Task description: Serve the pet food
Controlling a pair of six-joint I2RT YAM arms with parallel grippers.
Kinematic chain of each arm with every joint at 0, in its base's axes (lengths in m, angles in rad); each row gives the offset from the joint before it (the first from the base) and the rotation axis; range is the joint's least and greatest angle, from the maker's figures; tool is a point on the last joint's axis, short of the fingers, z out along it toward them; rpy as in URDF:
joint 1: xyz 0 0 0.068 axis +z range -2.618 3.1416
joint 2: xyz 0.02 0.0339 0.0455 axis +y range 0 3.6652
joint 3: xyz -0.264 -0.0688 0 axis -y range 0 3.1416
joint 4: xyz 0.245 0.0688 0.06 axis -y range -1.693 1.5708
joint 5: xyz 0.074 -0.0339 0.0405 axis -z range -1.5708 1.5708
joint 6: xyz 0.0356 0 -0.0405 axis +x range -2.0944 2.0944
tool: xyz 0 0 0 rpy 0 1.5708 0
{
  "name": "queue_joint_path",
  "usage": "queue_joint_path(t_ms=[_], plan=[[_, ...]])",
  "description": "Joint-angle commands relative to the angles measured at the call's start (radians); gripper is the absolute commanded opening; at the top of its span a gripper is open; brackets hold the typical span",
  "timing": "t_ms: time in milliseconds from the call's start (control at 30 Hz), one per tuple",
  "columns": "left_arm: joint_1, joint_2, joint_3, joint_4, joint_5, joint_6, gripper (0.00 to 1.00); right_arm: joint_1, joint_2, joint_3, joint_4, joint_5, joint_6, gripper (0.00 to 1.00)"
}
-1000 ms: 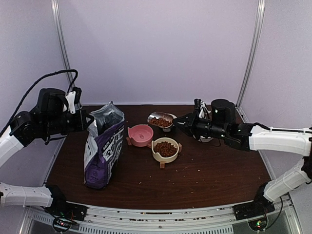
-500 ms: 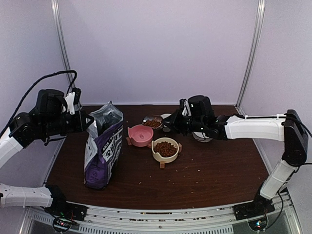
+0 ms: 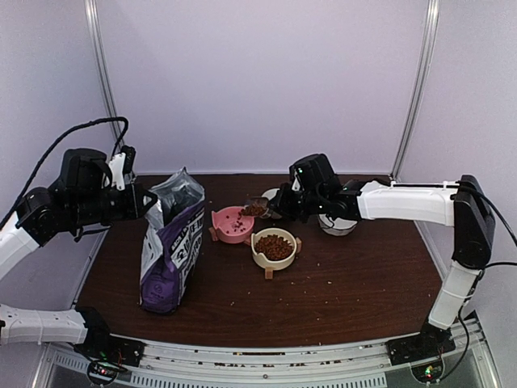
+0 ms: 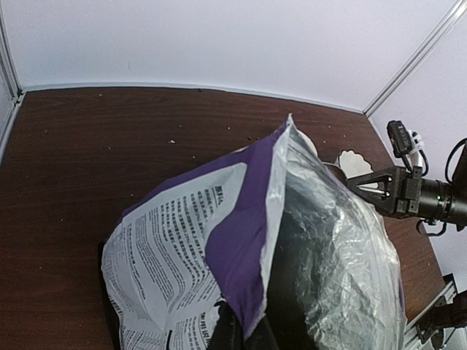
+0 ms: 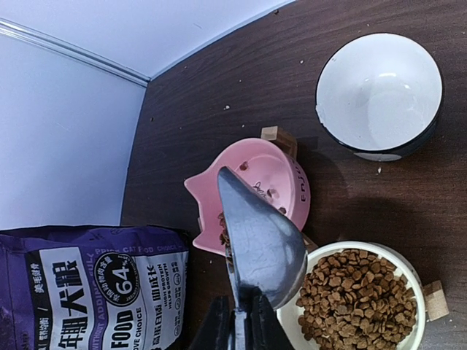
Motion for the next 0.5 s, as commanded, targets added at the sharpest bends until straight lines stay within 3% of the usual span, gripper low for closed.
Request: queue_joint_path(t_ms=[0, 467], plan=[[0.007, 0.008, -0.022, -0.031, 0.03, 0.014, 0.0, 0.009, 0.029, 0.073, -0.062, 0.058, -0.056, 0.0], [0.007, 0.019, -0.027, -0.015, 0.052, 0.015, 0.0, 0.04, 0.093, 0.21, -0.196, 0.131, -0.164, 0.0]])
